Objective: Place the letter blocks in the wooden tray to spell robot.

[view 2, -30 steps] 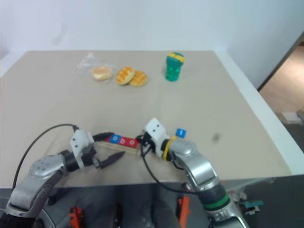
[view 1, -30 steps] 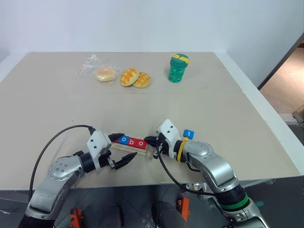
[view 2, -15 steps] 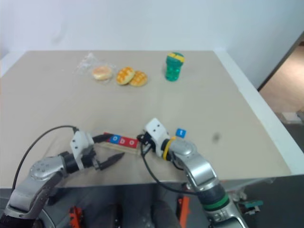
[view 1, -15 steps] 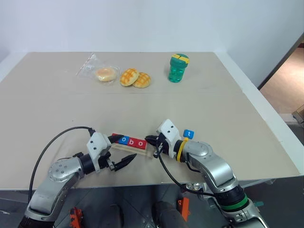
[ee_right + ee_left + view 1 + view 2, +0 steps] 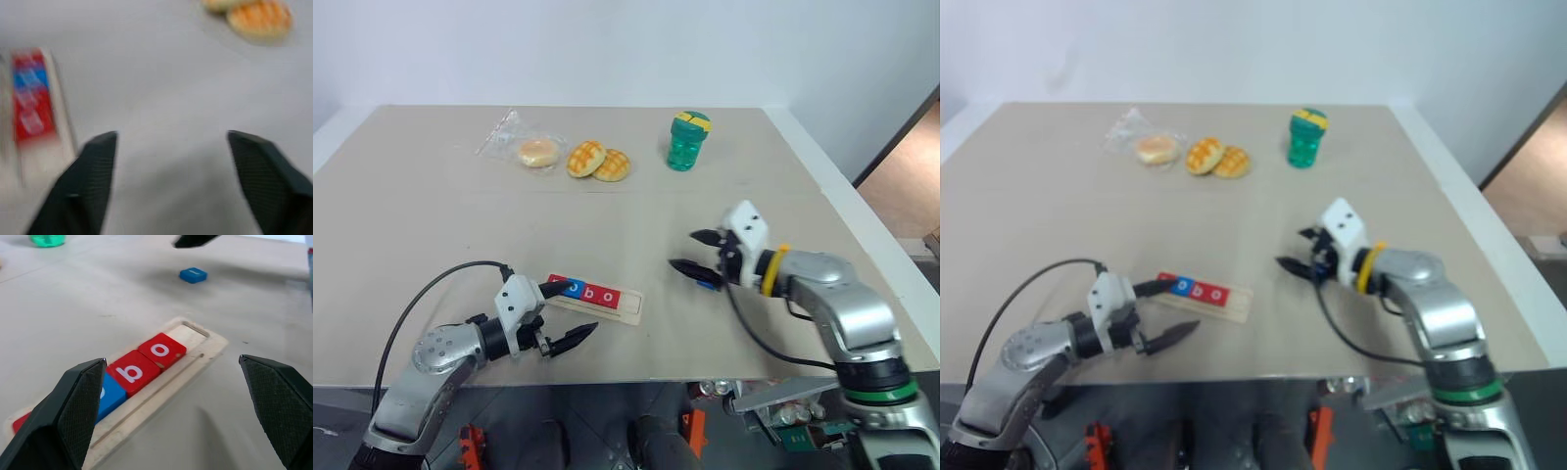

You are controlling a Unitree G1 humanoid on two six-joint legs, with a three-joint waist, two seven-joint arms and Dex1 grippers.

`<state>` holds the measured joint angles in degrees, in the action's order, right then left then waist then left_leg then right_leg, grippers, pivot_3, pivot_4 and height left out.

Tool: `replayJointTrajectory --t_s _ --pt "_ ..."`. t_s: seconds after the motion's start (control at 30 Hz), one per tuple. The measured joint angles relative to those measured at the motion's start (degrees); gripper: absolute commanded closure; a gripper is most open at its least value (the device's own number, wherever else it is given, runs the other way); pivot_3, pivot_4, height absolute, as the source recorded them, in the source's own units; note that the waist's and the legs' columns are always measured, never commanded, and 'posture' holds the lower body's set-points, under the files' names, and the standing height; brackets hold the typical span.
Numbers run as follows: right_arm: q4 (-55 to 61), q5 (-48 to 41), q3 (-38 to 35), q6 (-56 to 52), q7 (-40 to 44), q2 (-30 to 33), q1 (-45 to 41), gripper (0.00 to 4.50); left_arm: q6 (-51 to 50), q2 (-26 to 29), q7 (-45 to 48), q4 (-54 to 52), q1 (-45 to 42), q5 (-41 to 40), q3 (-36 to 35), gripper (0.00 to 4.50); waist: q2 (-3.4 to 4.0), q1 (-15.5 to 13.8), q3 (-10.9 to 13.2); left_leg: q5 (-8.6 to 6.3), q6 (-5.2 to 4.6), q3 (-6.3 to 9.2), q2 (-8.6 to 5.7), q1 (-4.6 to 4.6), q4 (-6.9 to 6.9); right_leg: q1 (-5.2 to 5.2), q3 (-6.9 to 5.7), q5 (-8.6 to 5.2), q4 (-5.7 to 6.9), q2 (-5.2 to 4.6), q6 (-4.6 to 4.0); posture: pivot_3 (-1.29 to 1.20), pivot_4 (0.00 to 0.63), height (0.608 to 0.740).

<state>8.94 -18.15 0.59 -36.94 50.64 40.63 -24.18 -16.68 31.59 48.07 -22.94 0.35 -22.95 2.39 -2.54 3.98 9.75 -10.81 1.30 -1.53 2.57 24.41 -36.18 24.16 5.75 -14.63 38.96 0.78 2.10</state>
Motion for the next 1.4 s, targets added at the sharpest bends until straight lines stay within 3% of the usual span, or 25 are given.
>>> replayJointTrajectory --t_s 0.2,0.43,0.6,0.7,0.83,0.9,0.93,1.0,1.03,1.3,1.4 --pt "-15.5 0.7 1.1 11.3 10.2 1.1 -1.3 0.06 0.0 0.1 1.1 0.1 -1.3 0.0 0.3 0.0 0.03 0.4 0.0 -0.03 -0.08 -0.03 0.14 -0.12 -0.03 -0.02 0.07 0.15 0.04 0.22 -0.13 0.0 0.15 0.74" --pt "-25.5 3.9 3.5 19.2 13.4 -0.6 -6.2 0.06 0.0 0.4 1.2 0.2 -1.0 0.4 0.3 0.0 0.03 0.4 0.0 -0.03 -0.08 -0.04 0.13 -0.12 -0.11 -0.08 0.11 0.18 0.03 0.2 -0.08 0.0 0.15 0.74" --pt "-28.6 5.1 4.2 21.6 12.9 -2.5 -5.5 1.09 0.0 0.5 0.7 0.2 -0.3 0.5 0.2 0.0 0.06 0.3 0.0 -0.03 -0.07 -0.05 0.09 -0.1 -0.1 -0.08 0.14 0.13 0.03 0.15 -0.01 0.0 0.15 0.74" --pt "-24.3 4.9 3.1 21.1 11.5 -2.5 -1.5 1.74 0.0 0.7 -0.1 0.0 0.4 0.5 0.0 0.0 0.03 0.1 0.0 -0.03 -0.07 0.03 0.08 -0.12 -0.09 -0.16 0.09 0.08 0.03 0.15 0.02 0.0 0.15 0.74" --pt "-14.9 3.9 2.3 16.4 7.9 -2.8 3.8 1.74 0.0 0.8 -0.4 -0.2 1.2 0.5 0.0 0.0 0.03 0.1 0.0 -0.04 -0.07 0.05 0.1 -0.21 -0.11 -0.21 0.06 0.1 0.04 0.15 -0.03 0.0 0.15 0.74" --pt "-10.8 3.7 1.8 13.8 5.9 -2.9 6.0 2.24 0.0 0.9 -0.4 -0.3 1.4 0.5 0.0 0.0 0.02 0.1 0.0 -0.03 -0.07 0.09 0.11 -0.24 -0.11 -0.25 0.04 0.09 0.04 0.16 -0.03 0.0 0.15 0.74" --pt "-9.5 3.7 1.6 12.7 5.0 -3.0 6.6 2.24 0.0 0.9 -0.5 -0.3 1.4 0.6 0.0 0.0 0.02 0.1 0.0 -0.03 -0.07 0.08 0.1 -0.24 -0.11 -0.24 0.04 0.09 0.04 0.15 -0.04 0.0 0.15 0.74" --pt "2.2 3.7 0.6 4.7 -2.2 -4.3 12.4 3.04 0.0 1.1 -0.5 -0.4 1.4 0.6 0.0 0.0 0.0 0.0 0.0 -0.03 -0.07 0.09 0.1 -0.26 -0.11 -0.27 0.04 0.08 0.04 0.13 -0.05 0.0 0.15 0.74" --pt "2.5 3.7 0.7 4.6 -2.4 -4.4 12.5 3.15 0.0 1.1 -0.5 -0.4 1.4 0.6 0.0 0.0 -0.02 0.0 -0.1 -0.04 -0.06 0.07 0.11 -0.27 -0.11 -0.27 0.05 0.07 0.04 0.14 -0.06 0.0 0.15 0.74" --pt "19.6 6.7 3.3 -15.0 -19.9 -10.7 15.4 3.23 0.0 1.1 -0.7 -0.4 1.4 1.2 0.0 0.0 -0.25 0.3 -0.2 -0.03 -0.05 0.03 0.25 -0.36 -0.11 -0.24 0.05 0.05 0.04 0.2 -0.43 0.0 0.15 0.74" --pt "21.2 7.1 3.5 -17.8 -23.0 -12.2 15.2 3.23 0.0 1.0 -1.2 -0.4 1.4 1.4 0.0 0.0 -0.3 0.4 -0.3 -0.01 -0.03 -0.03 0.28 -0.49 -0.12 -0.28 0.07 0.12 0.04 0.18 -0.49 0.0 0.15 0.74"
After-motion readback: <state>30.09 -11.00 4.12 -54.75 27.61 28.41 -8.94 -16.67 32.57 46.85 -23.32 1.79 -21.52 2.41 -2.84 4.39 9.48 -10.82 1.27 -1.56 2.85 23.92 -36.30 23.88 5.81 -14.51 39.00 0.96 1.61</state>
